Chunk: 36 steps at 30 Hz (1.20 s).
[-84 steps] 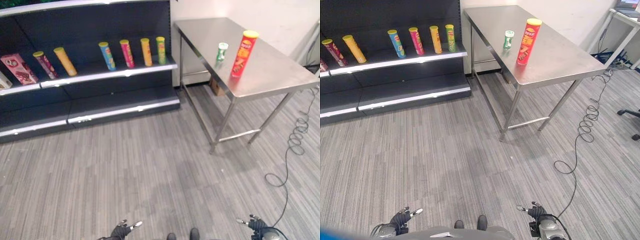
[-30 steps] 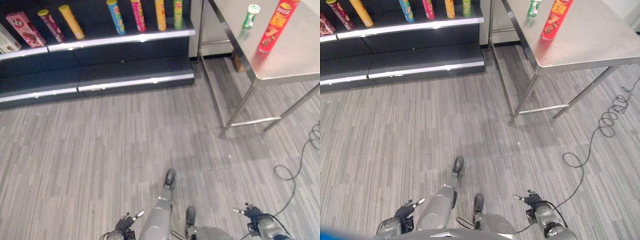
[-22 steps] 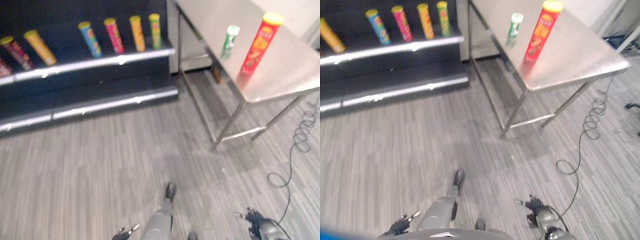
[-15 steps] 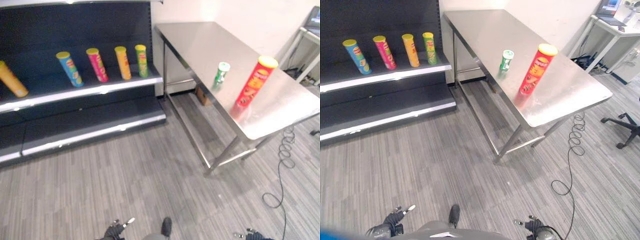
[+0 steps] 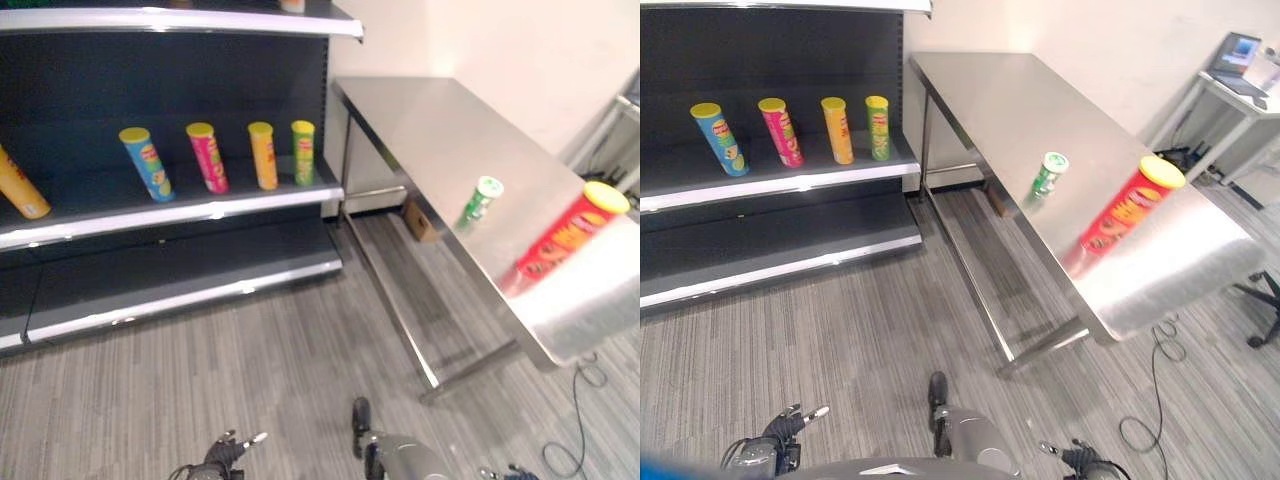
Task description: Put the goods on the table back onto the shelves and tidy them up.
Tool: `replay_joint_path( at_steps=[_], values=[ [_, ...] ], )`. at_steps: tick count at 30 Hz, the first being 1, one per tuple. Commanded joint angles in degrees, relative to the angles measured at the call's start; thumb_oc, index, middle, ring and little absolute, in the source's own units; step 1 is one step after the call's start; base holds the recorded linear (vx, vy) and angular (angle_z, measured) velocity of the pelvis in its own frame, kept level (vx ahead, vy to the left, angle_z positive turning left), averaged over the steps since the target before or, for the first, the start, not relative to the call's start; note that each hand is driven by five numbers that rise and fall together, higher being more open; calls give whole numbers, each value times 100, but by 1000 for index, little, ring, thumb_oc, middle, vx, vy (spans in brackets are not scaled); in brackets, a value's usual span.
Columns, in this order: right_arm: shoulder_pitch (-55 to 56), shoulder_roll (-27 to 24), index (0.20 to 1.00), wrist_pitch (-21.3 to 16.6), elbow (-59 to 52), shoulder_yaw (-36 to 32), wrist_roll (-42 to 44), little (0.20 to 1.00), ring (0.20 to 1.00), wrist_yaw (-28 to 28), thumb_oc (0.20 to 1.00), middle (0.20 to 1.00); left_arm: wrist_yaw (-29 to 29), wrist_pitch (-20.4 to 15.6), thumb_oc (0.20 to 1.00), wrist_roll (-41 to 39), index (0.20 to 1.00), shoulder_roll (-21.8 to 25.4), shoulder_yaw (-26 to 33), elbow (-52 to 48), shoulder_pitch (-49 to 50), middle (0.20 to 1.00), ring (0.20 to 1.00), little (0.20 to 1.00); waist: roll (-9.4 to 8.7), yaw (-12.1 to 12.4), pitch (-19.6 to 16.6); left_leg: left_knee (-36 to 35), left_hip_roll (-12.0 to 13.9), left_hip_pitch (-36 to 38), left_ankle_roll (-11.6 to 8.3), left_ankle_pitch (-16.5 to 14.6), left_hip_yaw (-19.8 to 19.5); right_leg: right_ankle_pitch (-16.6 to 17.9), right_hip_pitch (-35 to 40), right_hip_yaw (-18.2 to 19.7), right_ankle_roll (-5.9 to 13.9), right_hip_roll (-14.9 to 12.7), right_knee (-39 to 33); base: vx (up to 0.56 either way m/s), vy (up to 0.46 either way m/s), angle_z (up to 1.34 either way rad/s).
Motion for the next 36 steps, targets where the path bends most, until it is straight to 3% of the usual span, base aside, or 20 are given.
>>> replay_joint_path(
  at_steps=[1, 9, 11, 12, 14, 15, 16, 17, 18, 19, 20, 21, 22, 24, 27, 30, 32, 36],
  values=[
    [-379, -169, 1000, -80, 52, -15, 199, 1000, 1000, -66, 1000, 1000, -65, -79, 1000, 320, 1000, 187, 117, -31, -381, 1000, 1000, 1000, 30, 6, 73, 68, 383, -956, -383, 71, -328, -320, 778, 544, 1195, -348, -921, 86, -23, -37],
    [-145, -176, 1000, -47, 201, -233, 324, 1000, 1000, -14, 1000, 1000, -138, -58, 1000, 524, 1000, 122, -100, -43, -388, 1000, 1000, 1000, 71, -192, -180, 20, 720, -667, -567, -249, -75, -549, 987, 461, 1082, -252, -945, 182, -59, -14],
    [-21, -165, 1000, -49, 283, -303, 325, 1000, 1000, 38, 1000, 1000, -178, -51, 1000, 596, 1000, 123, -149, -41, -361, 1000, 1000, 1000, 97, -271, -225, 524, 873, -667, -775, -384, 104, -686, 1134, 465, 1032, -228, -903, 185, -52, -1],
    [-21, -166, 1000, -49, 282, -303, 325, 1000, 1000, 38, 1000, 1000, -178, -51, 1000, 596, 1000, 122, -149, -41, -361, 1000, 1000, 1000, 100, -268, -223, 544, 875, -672, -775, -398, 107, -686, 1136, 467, 1031, -224, -903, 116, -41, -2],
    [-37, -197, 1000, -28, 275, -233, 315, 1000, 1000, 99, 1000, 1000, -217, -25, 1000, 592, 1000, 169, -169, -157, -361, 1000, 1000, 1000, 78, -205, 45, 2761, 823, -1606, -1096, 185, 380, -725, 1351, 567, 900, -250, -853, 16, -50, -16],
    [-85, -217, 1000, -25, 223, -183, 296, 1000, 1000, 90, 1000, 1000, -208, -18, 1000, 577, 1000, 188, -187, -233, -394, 1000, 1000, 1000, 15, -160, 184, 3456, 731, -2046, -1094, 409, 366, -732, 1385, 605, 845, -303, -845, -64, -33, -34],
    [-88, -218, 1000, -24, 223, -184, 295, 1000, 1000, 90, 1000, 1000, -208, -17, 1000, 577, 1000, 188, -187, -234, -397, 1000, 1000, 1000, 31, -164, 182, 3508, 744, -2079, -1095, 385, 361, -731, 1374, 598, 844, -288, -842, -36, -48, -37],
    [-163, -232, 1000, -28, 152, -129, 315, 1000, 1000, 58, 1000, 1000, -166, -4, 1000, 520, 1000, 189, -184, -277, -421, 1000, 1000, 1000, -12, -95, 301, 4214, 700, -2487, -977, 422, 413, -731, 1434, 699, 801, -297, -853, -6, -18, -47],
    [-213, -233, 1000, -22, 124, -97, 332, 1000, 1000, 48, 1000, 1000, -154, -4, 1000, 436, 1000, 181, -148, -271, -395, 1000, 1000, 1000, -34, -51, 352, 4487, 728, -2841, -844, 381, 522, -749, 1491, 776, 792, -331, -874, -3, -20, -44],
    [-213, -234, 1000, -22, 124, -97, 332, 1000, 1000, 48, 1000, 1000, -154, -4, 1000, 436, 1000, 180, -148, -271, -395, 1000, 1000, 1000, -31, -50, 352, 4493, 731, -2844, -844, 377, 522, -748, 1490, 777, 792, -328, -874, 166, 130, -69],
    [-353, -218, 1000, -59, -13, -27, 395, 1000, 1000, 18, 1000, 1000, -134, -32, 1000, 270, 1000, 108, -61, -210, -312, 1000, 1000, 1000, -57, 147, 439, 3477, 913, -3174, -648, 25, 627, -815, 1730, 1097, 882, -429, -937, 231, 193, -92],
    [-417, -228, 1000, -83, -68, 21, 366, 1000, 1000, -5, 1000, 1000, -105, -44, 1000, 284, 1000, 98, -55, -174, -312, 1000, 1000, 1000, -11, 207, 457, 2799, 917, -3140, -683, 194, 499, -843, 1776, 1254, 903, -388, -965, 382, 351, -121],
    [-529, -269, 1000, -102, -83, 87, 301, 1000, 1000, -46, 1000, 1000, -84, -56, 1000, 322, 1000, 75, -55, -92, -272, 1000, 1000, 1000, 153, 339, 424, 1409, 908, -3105, -813, 720, -62, -966, 1914, 1590, 893, -245, -1006, 321, 301, -83],
    [-555, -316, 1000, -102, -25, 64, 214, 1000, 1000, -90, 1000, 1000, -90, -56, 1000, 396, 1000, 10, -44, 52, -225, 1000, 1000, 1000, 330, 378, 333, 608, 949, -3217, -1026, 1016, -627, -1190, 2050, 1879, 902, -166, -949, 277, 252, -43],
    [-554, -330, 1000, -92, -21, 46, 128, 1000, 1000, -77, 1000, 1000, -98, -49, 1000, 408, 1000, -56, -5, 109, -194, 1000, 1000, 1000, 472, 335, 249, 149, 1125, -2848, -1091, 1138, -632, -1236, 2076, 2056, 935, -200, -882, 147, 216, -112],
    [-536, -312, 1000, -65, -19, 33, 50, 1000, 1000, -93, 1000, 1000, -105, -49, 1000, 483, 1000, -65, -14, 88, -215, 1000, 1000, 1000, 609, 275, 124, 173, 1218, -2558, -1042, 1259, -286, -1287, 1948, 2185, 1088, -420, -785, 122, 398, -148],
    [-520, -257, 1000, -37, 3, -67, 105, 1000, 1000, -103, 1000, 1000, -88, -41, 1000, 542, 1000, -25, -15, 106, -239, 1000, 1000, 1000, 607, 205, 60, 206, 1193, -2363, -941, 1094, 221, -1247, 1762, 2253, 1313, -748, -647, 75, 439, -137],
    [-545, -260, 1000, -40, -84, -204, 231, 1000, 1000, -130, 1000, 1000, -94, -35, 1000, 565, 1000, 67, -46, 61, -334, 1000, 1000, 1000, 623, 128, 72, 372, 1031, -2293, -703, 831, 619, -1189, 1516, 2296, 1490, -994, -403, 29, 300, -79]
  ],
)
